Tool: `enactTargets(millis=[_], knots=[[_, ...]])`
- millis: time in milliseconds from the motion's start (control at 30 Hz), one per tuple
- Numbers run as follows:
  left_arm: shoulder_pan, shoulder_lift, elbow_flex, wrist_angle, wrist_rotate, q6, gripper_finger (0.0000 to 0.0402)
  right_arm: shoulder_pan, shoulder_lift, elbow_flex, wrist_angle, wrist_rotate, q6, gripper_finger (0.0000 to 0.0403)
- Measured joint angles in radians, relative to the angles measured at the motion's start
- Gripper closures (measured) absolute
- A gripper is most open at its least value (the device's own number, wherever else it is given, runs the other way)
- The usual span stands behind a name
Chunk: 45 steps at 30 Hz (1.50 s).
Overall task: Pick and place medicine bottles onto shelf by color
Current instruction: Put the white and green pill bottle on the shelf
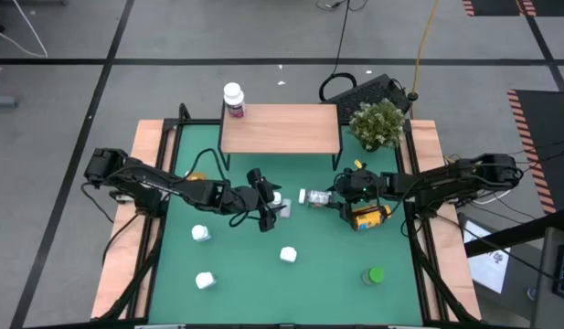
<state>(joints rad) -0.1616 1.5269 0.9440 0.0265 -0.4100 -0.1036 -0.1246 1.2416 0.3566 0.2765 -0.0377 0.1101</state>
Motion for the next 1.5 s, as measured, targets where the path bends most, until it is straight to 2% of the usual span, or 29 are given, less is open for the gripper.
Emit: enactTargets(millis=[100,267,500,667,867,1100,1233,1367,1500], knots=[[0.000,-0.002,0.000,-0.015,0.000,-0.007,0.0117,0.000,-0.037,-0.003,-0.019,-0.002,0.001,0.0159],[-0.005,-0.022,0.000,-0.039,-0.001,-0.010,0.0117,0.000,-0.141,-0.003,0.002,-0.066,-0.002,0.0160],[-0.004,-0.032,0.000,0.002,-0.008,0.017,0.0117,0.000,-0.252,-0.001,0.155,-0.182,-0.008,0.0160],[-0.004,-0.031,0.000,0.027,-0.014,0.025,0.0117,0.000,-0.259,-0.001,0.273,-0.202,-0.040,0.0160],[-0.004,-0.032,0.000,0.100,-0.014,0.104,0.0117,0.002,-0.259,-0.001,0.406,-0.210,-0.086,0.0160],[-0.003,-0.032,0.000,0.169,-0.011,0.170,0.0117,0.002,-0.259,-0.001,0.476,-0.306,-0.096,0.0168],[-0.003,-0.032,0.000,0.147,-0.009,0.169,0.0117,-0.002,-0.245,0.002,0.390,-0.271,-0.116,0.0187],[-0.004,-0.032,0.000,0.125,-0.009,0.150,0.0117,-0.009,-0.221,0.001,0.235,-0.159,-0.075,0.0195],[-0.004,-0.032,0.000,0.113,-0.009,0.154,0.0117,-0.009,-0.220,0.050,-0.053,-0.144,-0.068,0.0179]])
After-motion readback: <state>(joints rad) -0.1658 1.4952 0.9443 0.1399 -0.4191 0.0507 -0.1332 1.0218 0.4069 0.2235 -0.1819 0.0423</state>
